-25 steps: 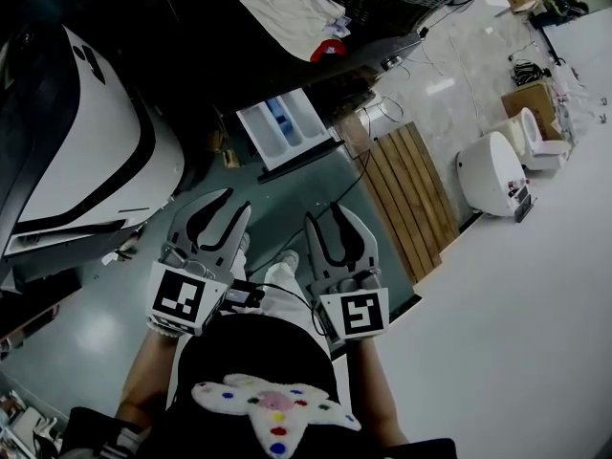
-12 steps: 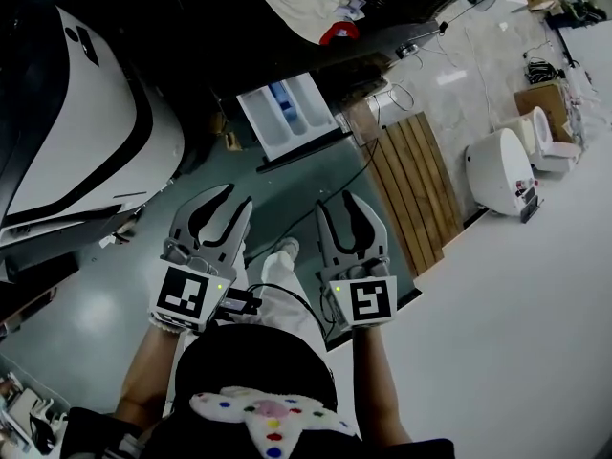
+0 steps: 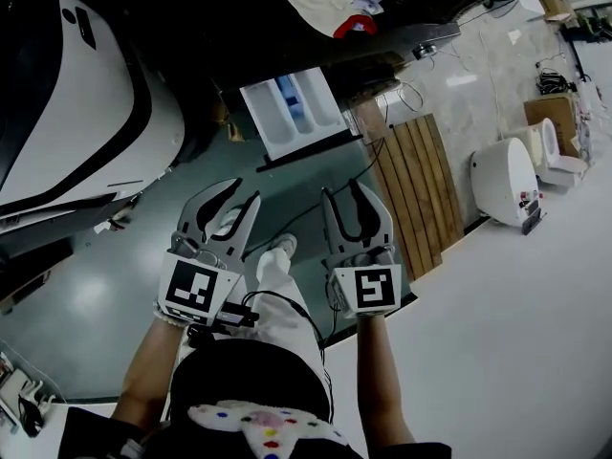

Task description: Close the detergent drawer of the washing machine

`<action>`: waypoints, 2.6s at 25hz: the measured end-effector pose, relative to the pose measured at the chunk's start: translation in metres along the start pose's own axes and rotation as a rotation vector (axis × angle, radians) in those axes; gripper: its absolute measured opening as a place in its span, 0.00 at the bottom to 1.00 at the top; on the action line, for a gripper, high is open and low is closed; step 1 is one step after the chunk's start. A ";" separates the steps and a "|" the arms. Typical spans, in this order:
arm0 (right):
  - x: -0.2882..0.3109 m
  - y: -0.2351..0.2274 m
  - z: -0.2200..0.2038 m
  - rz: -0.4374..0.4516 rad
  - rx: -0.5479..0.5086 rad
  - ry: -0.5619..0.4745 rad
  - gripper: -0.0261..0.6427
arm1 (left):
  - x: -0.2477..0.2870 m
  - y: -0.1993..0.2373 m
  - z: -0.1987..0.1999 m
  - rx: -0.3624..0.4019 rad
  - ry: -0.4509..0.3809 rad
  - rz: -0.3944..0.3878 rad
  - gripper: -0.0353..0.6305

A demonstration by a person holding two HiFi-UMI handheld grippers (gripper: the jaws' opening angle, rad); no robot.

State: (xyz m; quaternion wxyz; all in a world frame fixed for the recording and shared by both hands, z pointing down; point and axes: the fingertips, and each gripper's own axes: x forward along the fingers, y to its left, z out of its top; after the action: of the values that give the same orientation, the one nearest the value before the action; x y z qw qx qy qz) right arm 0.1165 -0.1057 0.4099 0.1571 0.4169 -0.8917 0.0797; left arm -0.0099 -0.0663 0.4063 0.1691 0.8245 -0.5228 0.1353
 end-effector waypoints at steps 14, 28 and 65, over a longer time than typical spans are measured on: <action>0.038 -0.035 -0.046 0.049 0.002 0.047 0.34 | 0.031 0.009 -0.051 -0.014 0.074 0.063 0.22; 0.064 -0.062 -0.089 0.100 0.009 0.088 0.36 | 0.051 0.011 -0.080 -0.055 0.085 0.158 0.22; 0.090 -0.075 -0.102 0.092 -0.019 0.120 0.31 | 0.063 0.022 -0.091 -0.144 0.102 0.272 0.16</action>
State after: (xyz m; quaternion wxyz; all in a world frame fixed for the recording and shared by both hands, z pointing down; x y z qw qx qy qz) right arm 0.1413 -0.1904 0.5372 0.2102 0.3683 -0.8997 0.1033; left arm -0.0077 -0.0876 0.5172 0.2342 0.7237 -0.6289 0.1608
